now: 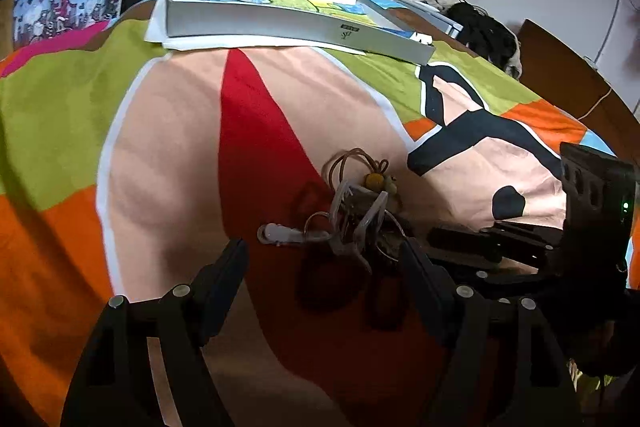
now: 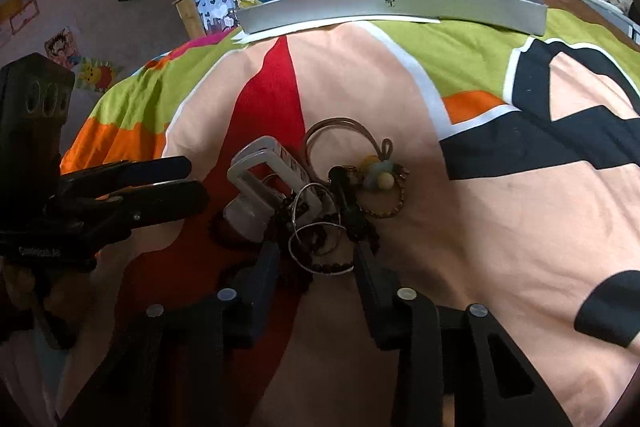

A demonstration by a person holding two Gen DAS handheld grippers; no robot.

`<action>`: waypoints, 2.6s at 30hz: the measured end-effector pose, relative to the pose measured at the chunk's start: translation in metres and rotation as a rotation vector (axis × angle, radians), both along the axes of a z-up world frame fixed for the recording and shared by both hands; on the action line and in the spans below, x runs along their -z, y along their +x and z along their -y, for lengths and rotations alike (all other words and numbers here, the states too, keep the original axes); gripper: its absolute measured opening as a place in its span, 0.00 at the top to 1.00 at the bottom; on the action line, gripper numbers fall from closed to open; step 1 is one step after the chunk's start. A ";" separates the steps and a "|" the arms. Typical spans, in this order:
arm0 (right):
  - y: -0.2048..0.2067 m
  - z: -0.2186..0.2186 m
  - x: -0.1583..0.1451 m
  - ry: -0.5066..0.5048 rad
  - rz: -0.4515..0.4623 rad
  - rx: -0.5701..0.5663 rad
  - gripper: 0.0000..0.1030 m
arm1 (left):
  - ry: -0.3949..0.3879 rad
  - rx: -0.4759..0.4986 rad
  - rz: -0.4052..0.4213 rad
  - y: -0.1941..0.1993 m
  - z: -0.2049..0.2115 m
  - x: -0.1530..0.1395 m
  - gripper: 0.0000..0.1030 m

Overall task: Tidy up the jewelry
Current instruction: 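Pinch a small earring with the right tool while the left tool grasps the white plastic clip, then carry the earring with the right tool while the left tool carries the white clip to the tray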

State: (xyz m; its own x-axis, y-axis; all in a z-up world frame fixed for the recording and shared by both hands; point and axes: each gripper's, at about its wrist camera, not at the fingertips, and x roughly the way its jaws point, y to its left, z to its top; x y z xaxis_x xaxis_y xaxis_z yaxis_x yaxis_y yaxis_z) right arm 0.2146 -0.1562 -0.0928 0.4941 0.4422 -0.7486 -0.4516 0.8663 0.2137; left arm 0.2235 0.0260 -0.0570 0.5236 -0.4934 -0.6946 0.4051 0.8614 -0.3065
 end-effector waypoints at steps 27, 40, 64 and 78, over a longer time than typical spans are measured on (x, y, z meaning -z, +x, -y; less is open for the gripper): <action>0.008 0.005 -0.009 0.017 0.049 0.042 0.97 | -0.083 0.099 -0.019 0.019 0.013 -0.001 0.81; -0.019 0.034 -0.061 0.065 0.148 0.057 0.97 | -0.105 -0.012 0.020 -0.021 -0.012 -0.055 0.81; 0.104 0.061 -0.192 0.109 0.271 0.070 0.97 | -0.063 -0.228 0.122 0.097 0.020 -0.166 0.81; 0.220 0.063 -0.139 0.105 0.172 0.144 0.97 | -0.008 -0.276 0.016 0.216 0.050 -0.118 0.81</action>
State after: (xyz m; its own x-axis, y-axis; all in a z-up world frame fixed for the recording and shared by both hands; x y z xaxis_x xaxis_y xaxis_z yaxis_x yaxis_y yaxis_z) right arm 0.4344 -0.2195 0.0466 0.6736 0.4291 -0.6018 -0.3624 0.9014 0.2370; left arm 0.4393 -0.0243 0.0605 0.6497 -0.3359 -0.6820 0.1602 0.9374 -0.3091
